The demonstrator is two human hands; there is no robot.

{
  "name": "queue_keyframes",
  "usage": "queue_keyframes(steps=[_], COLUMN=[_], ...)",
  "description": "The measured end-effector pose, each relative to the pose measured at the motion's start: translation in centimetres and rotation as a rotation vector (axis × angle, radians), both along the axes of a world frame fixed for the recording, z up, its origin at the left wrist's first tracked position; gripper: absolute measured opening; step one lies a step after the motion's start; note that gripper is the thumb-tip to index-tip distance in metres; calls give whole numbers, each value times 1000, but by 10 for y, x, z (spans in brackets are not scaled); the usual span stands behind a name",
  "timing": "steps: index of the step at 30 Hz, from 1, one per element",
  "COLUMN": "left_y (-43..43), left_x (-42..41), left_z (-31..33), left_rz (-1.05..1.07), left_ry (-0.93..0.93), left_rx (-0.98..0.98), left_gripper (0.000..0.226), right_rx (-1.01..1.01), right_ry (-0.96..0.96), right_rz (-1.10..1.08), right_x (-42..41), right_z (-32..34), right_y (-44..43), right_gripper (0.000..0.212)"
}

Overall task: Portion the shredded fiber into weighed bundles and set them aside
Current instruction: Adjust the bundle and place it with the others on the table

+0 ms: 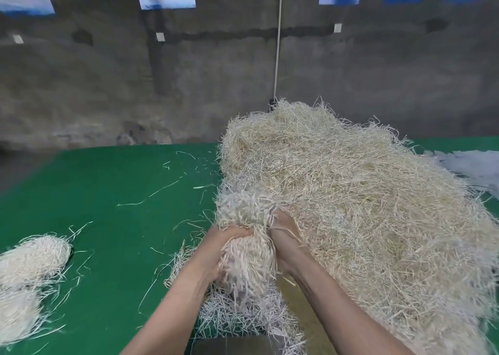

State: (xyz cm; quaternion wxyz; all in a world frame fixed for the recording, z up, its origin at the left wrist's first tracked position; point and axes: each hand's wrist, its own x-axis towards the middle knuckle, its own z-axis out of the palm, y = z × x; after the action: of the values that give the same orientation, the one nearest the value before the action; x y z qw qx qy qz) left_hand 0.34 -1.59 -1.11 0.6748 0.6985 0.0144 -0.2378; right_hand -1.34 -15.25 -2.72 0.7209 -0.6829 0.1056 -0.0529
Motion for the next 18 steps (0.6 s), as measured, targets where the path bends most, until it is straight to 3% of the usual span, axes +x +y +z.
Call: queue_keyframes(steps=[1, 3, 5, 7, 8, 9, 11, 14, 18], left_y=[-4, -4, 2, 8, 9, 8, 5, 0, 4], left_x=[3, 14, 23, 31, 35, 37, 38, 32, 30], left_z=[-2, -6, -6, -7, -6, -3, 4, 8, 12], left_rz=[23, 116, 245, 351, 383, 405, 345, 130, 134], left_ry=[-40, -224, -338, -344, -320, -293, -151, -9, 101], left_rx=[43, 206, 299, 333, 319, 286, 86, -326, -517], left_gripper=[97, 76, 66, 60, 42, 14, 3, 36, 38], right_rx=[-108, -244, -239, -217, -217, -218, -235, -368, -787], right_ry=[-27, -69, -134, -186, -188, -180, -180, -157, -165], right_rz=[-12, -131, -226, -180, -128, -82, -3, 170, 303], right_x=[2, 6, 5, 0, -3, -6, -10, -12, -14], right_z=[4, 13, 21, 24, 22, 20, 17, 19, 17], right_y=[-1, -13, -25, -24, -19, -13, -2, 3, -7], right_gripper=[21, 15, 20, 20, 16, 14, 11, 21, 34])
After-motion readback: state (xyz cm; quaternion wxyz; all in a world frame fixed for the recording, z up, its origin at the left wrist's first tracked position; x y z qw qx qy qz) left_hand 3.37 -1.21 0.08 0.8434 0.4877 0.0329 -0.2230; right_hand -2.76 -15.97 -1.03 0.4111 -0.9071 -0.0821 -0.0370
